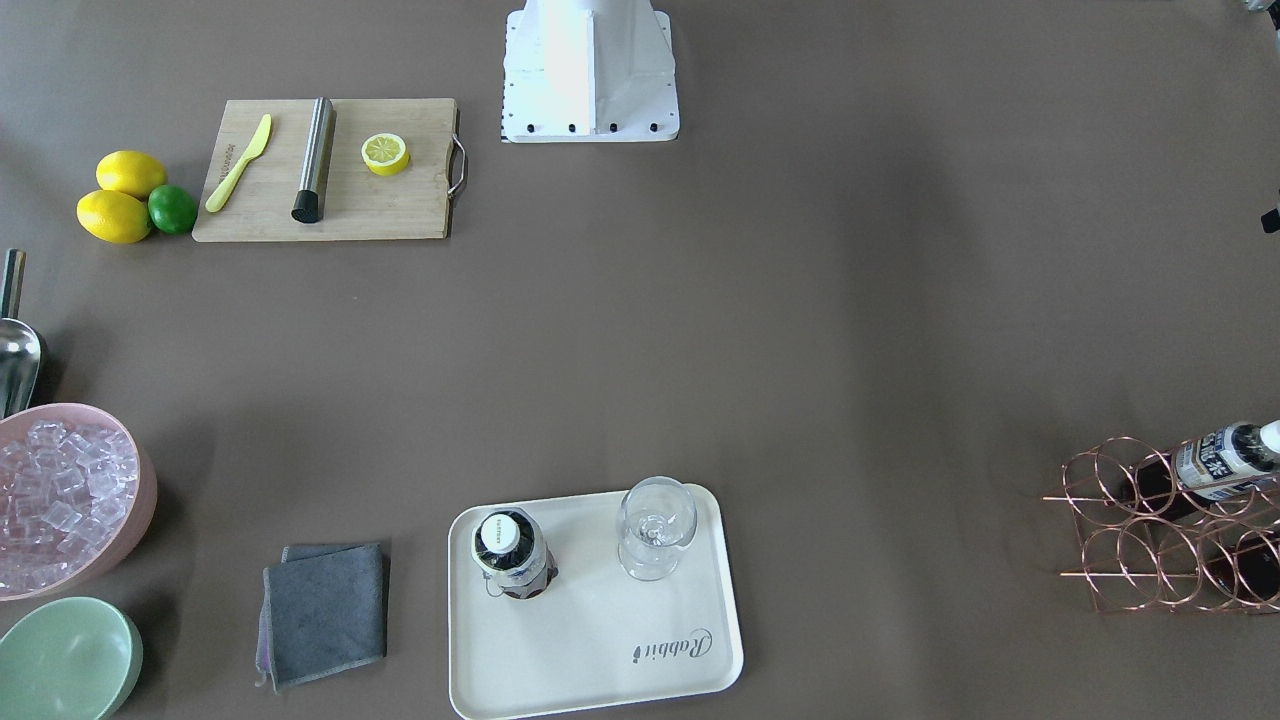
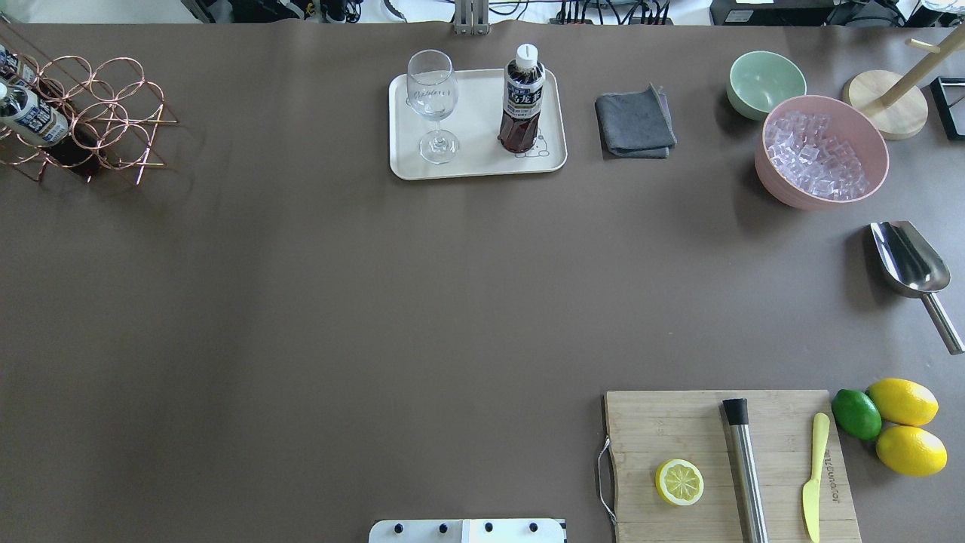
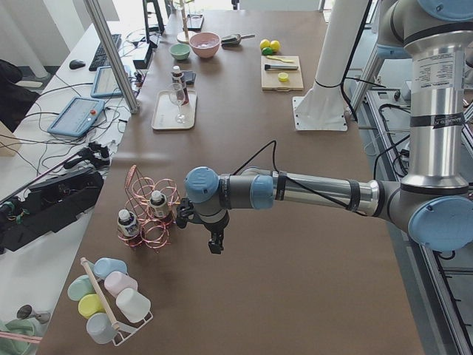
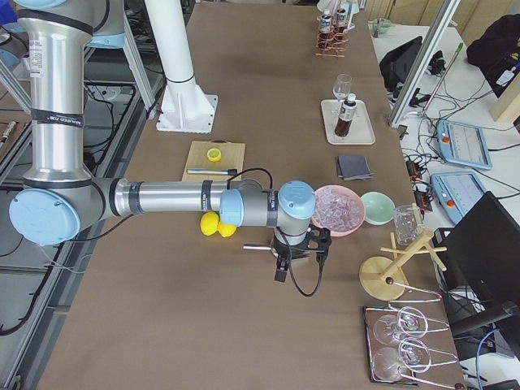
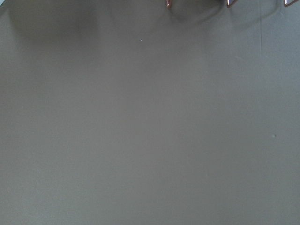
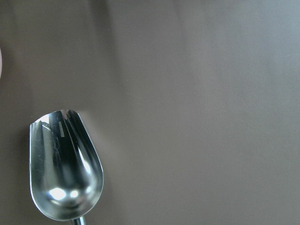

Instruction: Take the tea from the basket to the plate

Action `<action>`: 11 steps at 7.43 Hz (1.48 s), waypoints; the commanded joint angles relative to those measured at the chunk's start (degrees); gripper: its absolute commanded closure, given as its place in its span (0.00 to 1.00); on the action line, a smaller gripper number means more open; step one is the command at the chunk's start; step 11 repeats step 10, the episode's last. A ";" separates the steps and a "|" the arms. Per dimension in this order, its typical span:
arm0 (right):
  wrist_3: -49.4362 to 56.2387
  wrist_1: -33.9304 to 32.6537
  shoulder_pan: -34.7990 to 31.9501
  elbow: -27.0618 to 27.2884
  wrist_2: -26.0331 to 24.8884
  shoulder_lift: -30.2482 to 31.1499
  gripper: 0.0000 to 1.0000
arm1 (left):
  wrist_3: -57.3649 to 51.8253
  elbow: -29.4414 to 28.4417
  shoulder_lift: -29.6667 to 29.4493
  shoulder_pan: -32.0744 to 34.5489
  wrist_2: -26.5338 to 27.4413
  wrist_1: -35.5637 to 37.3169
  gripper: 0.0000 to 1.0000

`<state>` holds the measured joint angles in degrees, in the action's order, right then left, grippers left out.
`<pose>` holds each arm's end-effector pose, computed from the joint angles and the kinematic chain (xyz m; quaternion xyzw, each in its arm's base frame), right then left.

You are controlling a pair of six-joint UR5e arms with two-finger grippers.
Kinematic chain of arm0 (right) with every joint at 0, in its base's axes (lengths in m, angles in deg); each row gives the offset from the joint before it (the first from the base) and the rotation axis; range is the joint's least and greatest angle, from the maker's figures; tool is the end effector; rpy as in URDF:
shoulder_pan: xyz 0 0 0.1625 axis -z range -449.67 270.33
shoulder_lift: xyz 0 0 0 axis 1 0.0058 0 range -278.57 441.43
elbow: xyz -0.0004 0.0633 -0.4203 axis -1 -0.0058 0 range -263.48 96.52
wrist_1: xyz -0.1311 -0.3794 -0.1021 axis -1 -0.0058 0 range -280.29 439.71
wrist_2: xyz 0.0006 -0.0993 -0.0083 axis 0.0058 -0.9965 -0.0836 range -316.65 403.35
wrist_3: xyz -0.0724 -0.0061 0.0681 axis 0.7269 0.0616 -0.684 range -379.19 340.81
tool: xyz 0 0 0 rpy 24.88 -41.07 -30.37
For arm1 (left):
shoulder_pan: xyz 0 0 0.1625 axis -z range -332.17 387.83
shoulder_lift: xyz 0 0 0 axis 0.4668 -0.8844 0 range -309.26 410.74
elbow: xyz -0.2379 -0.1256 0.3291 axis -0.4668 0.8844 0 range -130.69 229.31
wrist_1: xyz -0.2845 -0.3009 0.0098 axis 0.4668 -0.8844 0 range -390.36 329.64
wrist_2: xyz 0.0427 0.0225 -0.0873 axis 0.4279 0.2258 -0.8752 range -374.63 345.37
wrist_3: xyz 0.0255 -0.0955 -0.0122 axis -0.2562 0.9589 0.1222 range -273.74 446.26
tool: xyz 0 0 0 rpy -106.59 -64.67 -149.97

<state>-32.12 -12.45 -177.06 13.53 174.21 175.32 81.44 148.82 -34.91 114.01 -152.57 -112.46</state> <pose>0.0470 -0.4663 0.6388 -0.0394 -0.3470 0.0814 0.9335 -0.0290 -0.4577 0.6225 -0.0183 0.4063 0.0590 0.9116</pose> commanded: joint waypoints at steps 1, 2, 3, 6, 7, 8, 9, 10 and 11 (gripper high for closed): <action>0.71 -0.04 -0.58 1.25 0.44 0.24 0.00 | -1.42 -1.16 0.04 -0.05 -0.05 0.00 0.02; 4.81 -0.04 -0.59 0.81 0.44 0.24 0.00 | -1.33 -1.51 -0.04 -0.05 -0.14 -0.17 0.02; 9.63 0.05 -0.67 -0.15 0.36 0.24 0.00 | -1.42 -1.51 -0.05 -0.05 -0.31 -0.17 0.02; 9.68 0.14 -0.85 -0.25 0.36 0.32 0.00 | -1.33 -3.09 0.13 0.13 -0.66 -0.17 0.02; 9.68 0.14 -0.85 -0.25 0.36 0.24 0.00 | -1.33 -3.18 0.13 0.91 -0.58 -0.17 0.02; 9.60 0.05 -0.85 -0.33 0.36 0.15 0.00 | -1.42 -2.92 0.22 3.27 -0.75 -0.17 0.02; 9.59 0.05 -0.85 -0.33 0.36 0.15 0.00 | -1.42 -3.18 0.22 3.38 -0.66 -0.17 0.02; 9.59 0.05 -0.85 -0.33 0.36 0.24 0.00 | -1.51 -3.35 0.22 3.29 -0.66 -0.17 0.02; 9.59 0.05 -0.85 -0.33 0.36 0.24 0.00 | -1.51 -3.35 0.22 3.29 -0.66 -0.17 0.02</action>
